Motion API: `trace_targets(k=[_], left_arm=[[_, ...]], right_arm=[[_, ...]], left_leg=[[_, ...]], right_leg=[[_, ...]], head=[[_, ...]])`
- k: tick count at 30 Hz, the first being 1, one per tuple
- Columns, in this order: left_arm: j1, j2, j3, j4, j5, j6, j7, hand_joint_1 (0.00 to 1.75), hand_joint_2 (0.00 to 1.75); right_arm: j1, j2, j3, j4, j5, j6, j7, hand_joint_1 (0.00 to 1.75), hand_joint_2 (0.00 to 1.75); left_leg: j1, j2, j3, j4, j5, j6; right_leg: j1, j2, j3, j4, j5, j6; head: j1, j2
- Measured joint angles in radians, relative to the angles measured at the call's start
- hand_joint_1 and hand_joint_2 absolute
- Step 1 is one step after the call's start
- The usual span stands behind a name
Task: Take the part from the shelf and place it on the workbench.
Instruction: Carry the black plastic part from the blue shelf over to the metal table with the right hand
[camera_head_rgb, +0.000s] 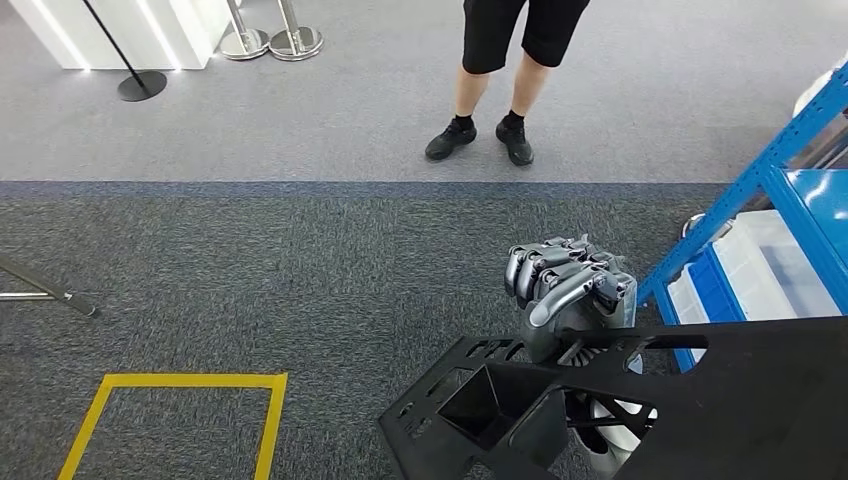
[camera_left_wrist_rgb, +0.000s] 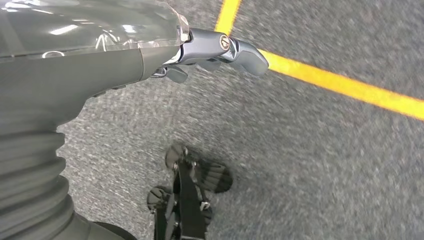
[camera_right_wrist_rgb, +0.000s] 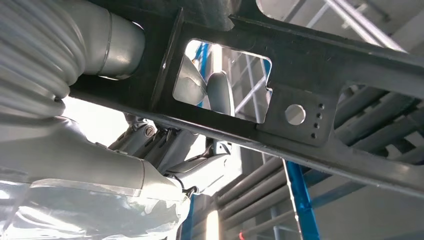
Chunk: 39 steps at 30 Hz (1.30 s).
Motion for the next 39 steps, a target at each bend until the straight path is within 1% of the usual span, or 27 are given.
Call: trace_targets(k=[2, 4, 5, 6, 7, 9, 11, 13, 14, 15, 17, 19, 20, 21, 22, 24, 26, 28, 29, 31, 33, 34, 35, 36, 37, 38, 39], left_arm=[[-0.003, -0.001, 0.002, 0.000, 0.000, 0.000, 0.000, 0.00, 1.75], [-0.004, -0.001, 0.004, 0.000, -0.001, 0.000, 0.003, 0.00, 1.75], [-0.003, -0.002, 0.004, 0.000, -0.001, 0.000, 0.006, 0.00, 1.75], [-0.001, -0.002, 0.005, 0.000, -0.001, 0.000, 0.010, 0.00, 1.75], [0.001, -0.002, 0.006, 0.000, -0.002, 0.000, 0.013, 0.00, 1.75], [0.000, -0.001, 0.007, 0.000, -0.006, -0.001, 0.017, 0.00, 1.75], [-0.003, -0.001, 0.007, 0.000, -0.010, -0.001, 0.023, 0.00, 1.75], [-0.002, 0.000, 0.008, 0.000, -0.011, -0.003, 0.029, 0.00, 1.75], [-0.001, 0.000, 0.008, 0.000, -0.012, -0.003, 0.031, 0.00, 1.75], [-0.001, 0.001, 0.008, 0.000, -0.013, -0.005, 0.033, 0.00, 1.75], [-0.004, 0.001, 0.008, 0.000, -0.015, -0.007, 0.036, 0.00, 1.75], [-0.007, 0.001, 0.009, 0.000, -0.016, -0.010, 0.039, 0.00, 1.75], [-0.007, 0.001, 0.009, 0.000, -0.017, -0.011, 0.039, 0.00, 1.75], [-0.006, 0.001, 0.010, 0.000, -0.018, -0.012, 0.040, 0.00, 1.75], [-0.006, 0.001, 0.011, 0.000, -0.018, -0.013, 0.041, 0.00, 1.75], [-0.006, 0.000, 0.012, 0.000, -0.018, -0.015, 0.042, 0.00, 1.75], [-0.007, -0.001, 0.012, 0.000, -0.019, -0.017, 0.041, 0.00, 1.75], [-0.004, -0.001, 0.012, 0.000, -0.020, -0.018, 0.040, 0.00, 1.75], [-0.002, -0.002, 0.012, 0.000, -0.021, -0.018, 0.040, 0.00, 1.75], [0.000, -0.003, 0.013, 0.000, -0.022, -0.019, 0.039, 0.00, 1.75], [-0.004, -0.004, 0.013, 0.000, -0.022, -0.019, 0.038, 0.00, 1.75], [-0.006, -0.004, 0.013, 0.000, -0.022, -0.019, 0.038, 0.00, 1.75], [-0.005, -0.005, 0.012, 0.000, -0.022, -0.020, 0.038, 0.00, 1.75], [-0.004, -0.005, 0.012, 0.000, -0.022, -0.020, 0.038, 0.00, 1.75], [-0.002, -0.006, 0.012, 0.000, -0.023, -0.020, 0.037, 0.00, 1.75], [-0.002, -0.006, 0.012, 0.000, -0.023, -0.021, 0.036, 0.00, 1.75], [-0.003, -0.006, 0.012, 0.000, -0.024, -0.021, 0.035, 0.00, 1.75]], right_arm=[[0.000, 0.000, 0.000, 0.001, -0.001, 0.000, 0.000, 1.71, 1.75], [0.001, 0.000, 0.000, 0.002, -0.004, -0.001, 0.000, 1.71, 1.75], [0.002, 0.000, 0.000, 0.002, -0.006, -0.002, 0.000, 1.71, 1.75], [0.002, 0.000, 0.000, 0.002, -0.007, -0.003, 0.000, 1.71, 1.75], [0.003, 0.000, 0.000, 0.002, -0.008, -0.004, 0.000, 1.71, 1.75], [0.003, 0.000, -0.001, 0.002, -0.007, -0.007, 0.000, 1.71, 1.75], [0.004, 0.000, -0.002, 0.002, -0.002, -0.010, 0.000, 1.71, 1.75], [0.006, -0.001, -0.002, 0.001, 0.005, -0.012, 0.000, 1.71, 1.75], [0.007, -0.001, -0.002, 0.001, 0.008, -0.013, 0.000, 1.71, 1.75], [0.008, -0.001, -0.002, 0.000, 0.010, -0.014, 0.000, 1.71, 1.75], [0.013, -0.001, -0.003, -0.002, 0.011, -0.015, 0.000, 1.71, 1.75], [0.019, -0.001, -0.003, -0.003, 0.010, -0.012, 0.000, 1.71, 1.75], [0.021, -0.001, -0.003, -0.003, 0.009, -0.009, 0.000, 1.71, 1.75], [0.022, -0.001, -0.004, -0.003, 0.008, -0.007, 0.000, 1.71, 1.75], [0.022, -0.001, -0.004, -0.003, 0.007, -0.004, 0.000, 1.71, 1.75], [0.020, -0.001, -0.008, -0.003, 0.007, -0.001, 0.000, 1.71, 1.75], [0.018, -0.001, -0.013, -0.002, 0.007, 0.003, 0.000, 1.71, 1.75], [0.015, 0.000, -0.017, -0.002, 0.007, 0.007, 0.000, 1.71, 1.75], [0.014, 0.000, -0.018, -0.002, 0.007, 0.008, 0.000, 1.71, 1.75], [0.012, 0.001, -0.019, -0.003, 0.005, 0.010, 0.000, 1.71, 1.75], [0.012, 0.001, -0.022, -0.003, 0.003, 0.011, 0.000, 1.71, 1.75], [0.013, 0.001, -0.024, -0.003, 0.002, 0.011, 0.000, 1.71, 1.75], [0.013, 0.001, -0.025, -0.002, 0.001, 0.011, 0.000, 1.71, 1.75], [0.013, 0.001, -0.026, -0.002, -0.001, 0.011, 0.000, 1.71, 1.75], [0.013, 0.001, -0.027, -0.002, -0.003, 0.012, 0.000, 1.71, 1.75], [0.013, 0.001, -0.028, -0.002, -0.005, 0.012, 0.000, 1.71, 1.75], [0.013, 0.001, -0.030, -0.002, -0.007, 0.012, 0.000, 1.71, 1.75]], left_leg=[[-0.002, 0.063, -0.050, 0.113, -0.062, -0.007], [0.002, 0.086, -0.105, 0.234, -0.111, -0.012], [0.003, 0.090, -0.112, 0.253, -0.111, -0.013], [0.004, 0.094, -0.096, 0.228, -0.092, -0.014], [0.004, 0.105, -0.061, 0.167, -0.060, -0.012], [-0.005, 0.154, 0.017, 0.021, -0.011, -0.003], [-0.015, 0.184, 0.047, -0.040, -0.002, 0.012], [-0.016, 0.164, 0.045, -0.043, 0.000, 0.024], [-0.014, 0.151, 0.046, -0.046, 0.003, 0.030], [-0.011, 0.139, 0.048, -0.050, 0.006, 0.037], [-0.007, 0.114, 0.049, -0.054, 0.010, 0.046], [-0.008, 0.085, 0.047, -0.053, 0.012, 0.049], [-0.008, 0.071, 0.047, -0.053, 0.012, 0.049], [-0.008, 0.056, 0.048, -0.052, 0.013, 0.048], [-0.008, 0.041, 0.049, -0.050, 0.012, 0.047], [-0.007, 0.012, 0.048, -0.044, 0.010, 0.042], [-0.006, -0.012, 0.038, -0.039, 0.011, 0.032], [-0.004, -0.035, 0.030, -0.040, 0.016, 0.019], [-0.004, -0.032, 0.026, -0.038, 0.014, 0.013], [-0.007, 0.013, 0.003, 0.012, -0.020, 0.004], [-0.005, 0.070, -0.053, 0.135, -0.085, -0.004], [-0.003, 0.082, -0.082, 0.198, -0.111, -0.008], [-0.001, 0.088, -0.098, 0.236, -0.121, -0.010], [0.001, 0.092, -0.095, 0.235, -0.111, -0.011], [0.001, 0.097, -0.071, 0.193, -0.085, -0.011], [0.001, 0.110, -0.032, 0.122, -0.050, -0.009], [-0.005, 0.136, 0.008, 0.048, -0.025, -0.003]], right_leg=[[0.004, -0.032, 0.004, -0.006, 0.001, -0.009], [0.008, -0.065, 0.004, -0.006, 0.000, -0.011], [0.009, -0.079, 0.004, -0.006, 0.000, -0.011], [0.009, -0.092, 0.004, -0.006, -0.001, -0.011], [0.010, -0.104, 0.006, -0.006, -0.003, -0.009], [0.014, -0.126, 0.010, -0.005, -0.008, -0.003], [0.020, -0.145, 0.013, -0.004, -0.011, 0.005], [0.022, -0.165, 0.017, -0.004, -0.015, 0.015], [0.020, -0.157, 0.017, 0.002, -0.022, 0.020], [0.017, -0.135, 0.010, 0.024, -0.040, 0.024], [0.011, -0.071, -0.039, 0.135, -0.100, 0.030], [0.010, -0.043, -0.110, 0.271, -0.151, 0.031], [0.010, -0.040, -0.128, 0.300, -0.150, 0.032], [0.010, -0.038, -0.126, 0.287, -0.128, 0.031], [0.008, -0.032, -0.104, 0.234, -0.089, 0.029], [0.003, 0.010, -0.043, 0.091, -0.017, 0.026], [-0.001, 0.044, -0.015, 0.021, 0.002, 0.024], [0.000, 0.032, -0.013, 0.012, -0.001, 0.017], [-0.001, 0.020, -0.011, 0.007, 0.001, 0.012], [-0.003, -0.007, -0.005, -0.003, 0.006, 0.000], [0.001, -0.038, -0.002, -0.006, 0.005, -0.008], [0.003, -0.054, -0.002, -0.006, 0.004, -0.009], [0.005, -0.069, -0.002, -0.006, 0.003, -0.009], [0.005, -0.083, -0.001, -0.006, 0.002, -0.009], [0.005, -0.095, 0.000, -0.006, 0.000, -0.008], [0.006, -0.107, 0.003, -0.006, -0.002, -0.006], [0.007, -0.118, 0.006, -0.006, -0.005, -0.004]], head=[[0.000, 0.000], [0.000, 0.000], [0.000, 0.000], [0.000, 0.000], [0.000, 0.000], [0.000, 0.000], [0.000, 0.000], [0.000, 0.000], [0.000, 0.000], [0.000, 0.000], [0.000, 0.000], [0.000, 0.000], [0.000, 0.000], [0.000, 0.000], [0.000, 0.000], [0.000, 0.000], [0.000, 0.000], [0.000, 0.000], [0.000, 0.000], [0.000, 0.000], [0.000, 0.000], [0.000, 0.000], [0.000, 0.000], [0.000, 0.000], [0.000, 0.000], [0.000, 0.000], [0.000, 0.000]])
